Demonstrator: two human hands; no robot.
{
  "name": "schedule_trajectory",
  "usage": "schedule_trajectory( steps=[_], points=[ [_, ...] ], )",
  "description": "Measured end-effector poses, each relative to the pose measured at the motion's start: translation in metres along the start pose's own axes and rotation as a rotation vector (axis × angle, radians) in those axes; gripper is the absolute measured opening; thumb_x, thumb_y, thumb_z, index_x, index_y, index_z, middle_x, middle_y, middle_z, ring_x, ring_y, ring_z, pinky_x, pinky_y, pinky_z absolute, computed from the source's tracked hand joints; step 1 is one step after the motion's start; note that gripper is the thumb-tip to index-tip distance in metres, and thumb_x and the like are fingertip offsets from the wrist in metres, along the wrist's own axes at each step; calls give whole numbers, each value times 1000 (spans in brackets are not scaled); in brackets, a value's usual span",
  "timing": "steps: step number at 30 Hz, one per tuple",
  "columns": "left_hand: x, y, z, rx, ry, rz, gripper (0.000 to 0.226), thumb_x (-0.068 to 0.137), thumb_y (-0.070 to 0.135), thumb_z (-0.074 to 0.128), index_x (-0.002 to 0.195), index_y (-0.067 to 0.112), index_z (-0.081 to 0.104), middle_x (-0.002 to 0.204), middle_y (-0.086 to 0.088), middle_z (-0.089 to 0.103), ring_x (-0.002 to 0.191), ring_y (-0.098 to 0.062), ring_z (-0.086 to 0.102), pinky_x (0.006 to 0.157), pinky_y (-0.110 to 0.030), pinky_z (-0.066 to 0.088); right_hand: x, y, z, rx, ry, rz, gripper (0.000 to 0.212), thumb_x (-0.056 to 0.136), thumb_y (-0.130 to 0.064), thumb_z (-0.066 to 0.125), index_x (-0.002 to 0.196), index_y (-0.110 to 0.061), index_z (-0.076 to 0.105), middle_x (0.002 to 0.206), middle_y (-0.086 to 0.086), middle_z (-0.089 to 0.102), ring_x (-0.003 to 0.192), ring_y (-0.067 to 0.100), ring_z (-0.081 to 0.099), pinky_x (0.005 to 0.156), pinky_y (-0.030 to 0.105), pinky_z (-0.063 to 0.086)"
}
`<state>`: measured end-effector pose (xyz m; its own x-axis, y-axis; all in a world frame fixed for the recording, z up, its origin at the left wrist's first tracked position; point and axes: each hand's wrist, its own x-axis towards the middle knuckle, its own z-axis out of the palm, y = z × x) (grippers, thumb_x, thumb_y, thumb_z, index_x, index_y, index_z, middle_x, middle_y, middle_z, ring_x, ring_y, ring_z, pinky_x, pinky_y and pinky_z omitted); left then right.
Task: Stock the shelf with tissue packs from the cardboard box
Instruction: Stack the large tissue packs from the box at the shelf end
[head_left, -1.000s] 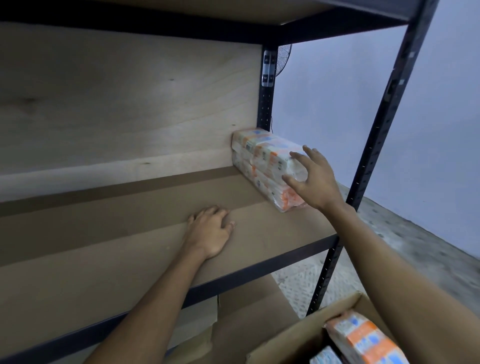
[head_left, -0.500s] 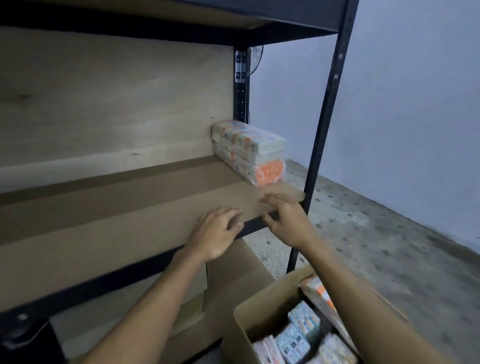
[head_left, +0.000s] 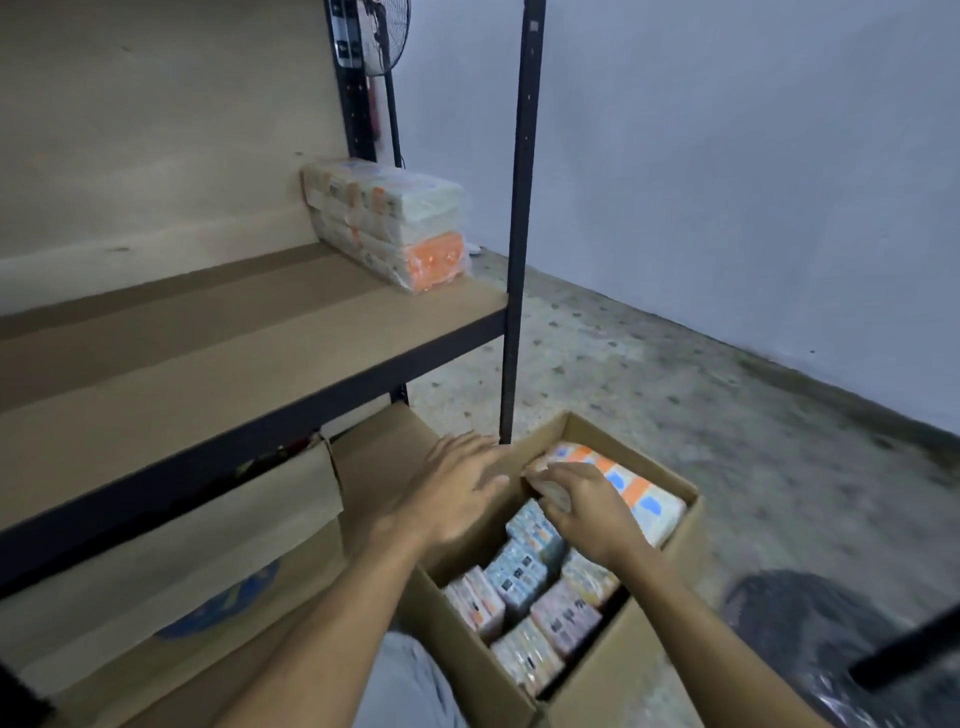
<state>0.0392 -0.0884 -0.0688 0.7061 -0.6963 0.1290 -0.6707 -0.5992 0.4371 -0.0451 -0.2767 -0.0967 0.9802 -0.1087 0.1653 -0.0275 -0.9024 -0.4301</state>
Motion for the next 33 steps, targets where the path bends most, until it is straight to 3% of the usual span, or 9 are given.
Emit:
schedule_trajectory(
  steps=[3, 8, 12, 16, 21, 24, 26, 30, 33],
  points=[
    [12, 0, 28, 4, -78, 21, 47, 98, 41, 44, 144, 35, 36, 153, 11, 32, 144, -10, 20, 117, -34, 9, -15, 30, 9, -3, -18, 109, 44, 89, -28, 59, 132, -21, 53, 132, 0, 56, 126, 20, 44, 100, 27, 34],
    [42, -6, 80, 1, -197, 6, 50, 99, 41, 42, 147, 32, 32, 155, 9, 28, 145, -12, 17, 116, -34, 9, -17, 82, 28, -71, -45, 233, 50, 88, -35, 60, 132, -13, 52, 137, 7, 52, 129, 26, 43, 106, 34, 34],
    [72, -20, 123, 18, -273, 30, 53, 98, 43, 43, 148, 33, 28, 157, 6, 25, 146, -13, 16, 121, -42, 8, -8, 119, 48, -153, -55, 226, 51, 82, -34, 65, 128, -12, 56, 140, 12, 49, 131, 32, 43, 108, 44, 33],
    [104, -24, 155, 75, -288, 110, 54, 98, 45, 42, 149, 31, 28, 158, 7, 23, 146, -14, 17, 120, -38, 9, 5, 148, 64, -227, -53, 217, 52, 82, -39, 65, 128, -17, 54, 144, 8, 47, 137, 29, 37, 111, 49, 26],
    [136, -34, 186, 89, -326, 153, 60, 96, 53, 40, 150, 37, 20, 160, 8, 12, 147, -13, 9, 121, -37, 7, 17, 172, 73, -179, -87, 218, 77, 85, -51, 58, 147, -17, 28, 159, 6, 15, 148, 24, 8, 117, 45, 5],
    [150, -37, 197, 77, -263, 201, 65, 93, 55, 47, 150, 39, 20, 160, 10, 12, 147, -14, 9, 120, -38, 8, 22, 180, 76, -230, -150, 215, 94, 81, -60, 58, 151, -19, 11, 161, 4, -3, 148, 22, -6, 117, 44, -5],
    [157, -42, 204, 83, -229, 248, 67, 90, 58, 48, 149, 40, 20, 160, 11, 12, 147, -13, 8, 120, -36, 5, 25, 183, 78, -237, -135, 212, 96, 80, -58, 60, 151, -19, 10, 161, 5, -2, 148, 23, -5, 117, 45, -4],
    [170, -50, 216, 99, -228, 303, 73, 88, 66, 44, 149, 44, 12, 160, 15, 4, 148, -10, -1, 120, -35, -1, 29, 191, 81, -329, -96, 181, 94, 74, -56, 68, 149, -18, 24, 158, 7, 20, 147, 30, 10, 116, 52, 5],
    [178, -51, 220, 105, -239, 316, 74, 86, 70, 37, 149, 44, 8, 161, 14, 1, 148, -9, -6, 119, -34, -4, 32, 195, 77, -355, -111, 161, 89, 78, -54, 64, 149, -21, 22, 158, 4, 18, 147, 31, 4, 116, 54, 2]
  ],
)
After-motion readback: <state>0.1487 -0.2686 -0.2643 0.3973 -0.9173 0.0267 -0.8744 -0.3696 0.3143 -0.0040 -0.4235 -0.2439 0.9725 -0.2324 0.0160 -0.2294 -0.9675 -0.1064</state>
